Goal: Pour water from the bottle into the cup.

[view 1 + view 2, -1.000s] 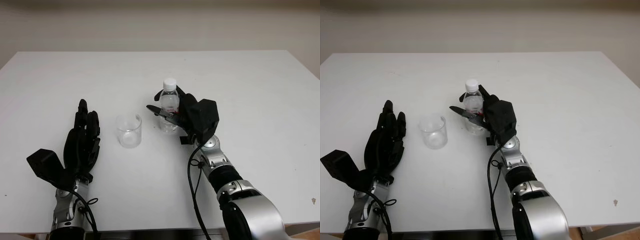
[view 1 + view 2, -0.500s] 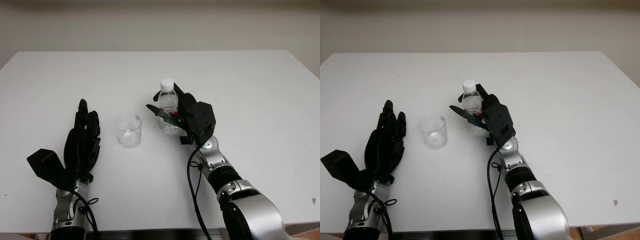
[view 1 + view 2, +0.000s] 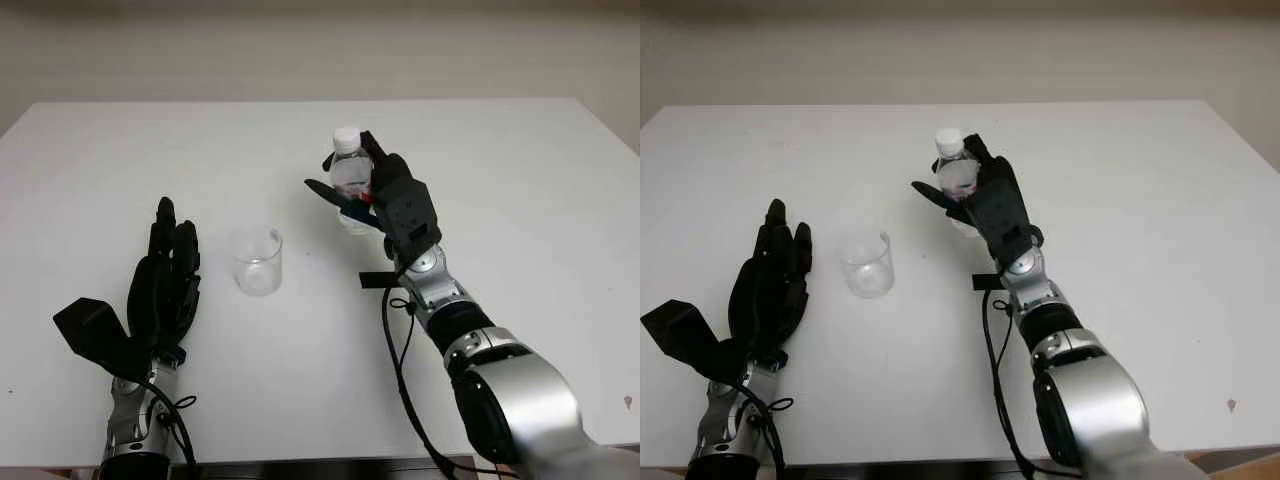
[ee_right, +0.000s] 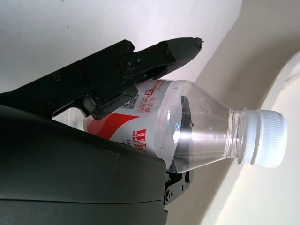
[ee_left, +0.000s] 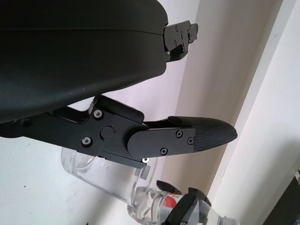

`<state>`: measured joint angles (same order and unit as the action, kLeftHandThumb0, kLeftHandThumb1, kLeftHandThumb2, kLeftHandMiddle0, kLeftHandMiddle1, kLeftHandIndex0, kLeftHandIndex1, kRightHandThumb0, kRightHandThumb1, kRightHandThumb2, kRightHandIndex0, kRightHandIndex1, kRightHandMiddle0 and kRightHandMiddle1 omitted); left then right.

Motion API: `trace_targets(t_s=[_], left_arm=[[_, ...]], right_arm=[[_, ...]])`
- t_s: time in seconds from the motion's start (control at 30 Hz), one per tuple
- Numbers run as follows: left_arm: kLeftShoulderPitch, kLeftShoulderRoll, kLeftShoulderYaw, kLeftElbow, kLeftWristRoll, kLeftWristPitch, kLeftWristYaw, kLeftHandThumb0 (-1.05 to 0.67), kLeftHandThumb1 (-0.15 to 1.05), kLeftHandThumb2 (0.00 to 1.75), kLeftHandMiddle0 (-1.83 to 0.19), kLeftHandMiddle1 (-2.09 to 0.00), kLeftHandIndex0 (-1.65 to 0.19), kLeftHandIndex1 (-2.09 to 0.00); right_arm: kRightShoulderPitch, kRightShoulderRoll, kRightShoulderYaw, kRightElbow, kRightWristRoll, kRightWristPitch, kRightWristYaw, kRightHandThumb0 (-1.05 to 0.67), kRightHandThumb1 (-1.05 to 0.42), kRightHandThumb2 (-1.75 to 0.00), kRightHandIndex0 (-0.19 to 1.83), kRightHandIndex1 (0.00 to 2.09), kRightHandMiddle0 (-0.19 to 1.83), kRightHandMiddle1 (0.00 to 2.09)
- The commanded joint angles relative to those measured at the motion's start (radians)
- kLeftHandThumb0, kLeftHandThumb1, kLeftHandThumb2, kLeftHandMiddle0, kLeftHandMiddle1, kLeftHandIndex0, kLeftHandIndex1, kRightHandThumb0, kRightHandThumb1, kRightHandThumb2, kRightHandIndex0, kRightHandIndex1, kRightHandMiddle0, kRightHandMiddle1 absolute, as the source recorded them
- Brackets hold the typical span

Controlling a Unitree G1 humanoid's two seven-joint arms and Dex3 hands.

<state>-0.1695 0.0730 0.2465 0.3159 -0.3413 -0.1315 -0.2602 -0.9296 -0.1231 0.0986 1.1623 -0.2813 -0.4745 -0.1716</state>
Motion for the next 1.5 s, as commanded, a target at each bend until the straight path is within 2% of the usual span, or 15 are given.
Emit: trace_targets(t_s=[0.0,0.33,0.6,0.77,0.93,1.07,1.23,1.47], left_arm=[[0.04,-0.013,-0.004,0.033,0.006,0.013,0.003,-0.75,1.05,0.45,0.17,-0.05,0.18,-0.05],[0.047,-0.019,-0.006,0.032,0.009,0.004,0.007,-0.76,1.05,0.45,0.17,-0.06,0.18,-0.05],[0.042,-0.027,-0.001,0.039,-0.001,0.002,0.01,-0.75,1.05,0.44,0.17,-0.06,0.17,-0.06],[0.044,-0.028,-0.003,0.036,0.004,0.0,0.013,-0.75,1.05,0.45,0.17,-0.05,0.17,-0.06],[0.049,-0.031,-0.006,0.034,0.007,-0.002,0.015,-0.76,1.05,0.45,0.17,-0.05,0.17,-0.05],[0.049,-0.036,-0.008,0.035,0.011,-0.005,0.021,-0.76,1.05,0.44,0.17,-0.05,0.17,-0.06],[0.049,-0.037,-0.011,0.039,0.017,-0.016,0.022,-0.76,1.05,0.46,0.17,-0.05,0.18,-0.05],[0.044,-0.042,-0.006,0.044,0.012,-0.016,0.02,-0.76,1.05,0.45,0.18,-0.05,0.18,-0.05]], right_arm=[[-0.063,-0.018,0.031,0.015,-0.041,-0.016,-0.034,-0.32,-1.05,-0.24,1.47,2.09,1.32,2.09],[-0.164,-0.045,0.192,0.081,-0.243,0.054,-0.167,-0.38,-1.05,-0.18,1.45,2.09,1.25,2.09],[-0.211,-0.059,0.328,0.112,-0.395,0.068,-0.271,-0.39,-1.05,-0.13,1.25,2.09,0.92,2.09],[-0.242,-0.074,0.445,0.118,-0.52,0.085,-0.346,-0.41,-1.05,-0.18,1.32,2.09,0.89,2.09],[-0.261,-0.086,0.531,0.125,-0.611,0.11,-0.436,-0.41,-1.05,-0.11,1.31,2.09,0.71,2.09],[-0.274,-0.097,0.584,0.131,-0.665,0.113,-0.51,-0.41,-1.05,-0.12,1.31,2.09,0.71,2.09],[-0.3,-0.111,0.662,0.14,-0.749,0.12,-0.633,-0.45,-1.05,-0.11,1.29,2.09,0.82,2.09],[-0.335,-0.11,0.724,0.152,-0.802,0.15,-0.679,-0.48,-1.05,-0.2,1.29,2.09,0.82,2.09]])
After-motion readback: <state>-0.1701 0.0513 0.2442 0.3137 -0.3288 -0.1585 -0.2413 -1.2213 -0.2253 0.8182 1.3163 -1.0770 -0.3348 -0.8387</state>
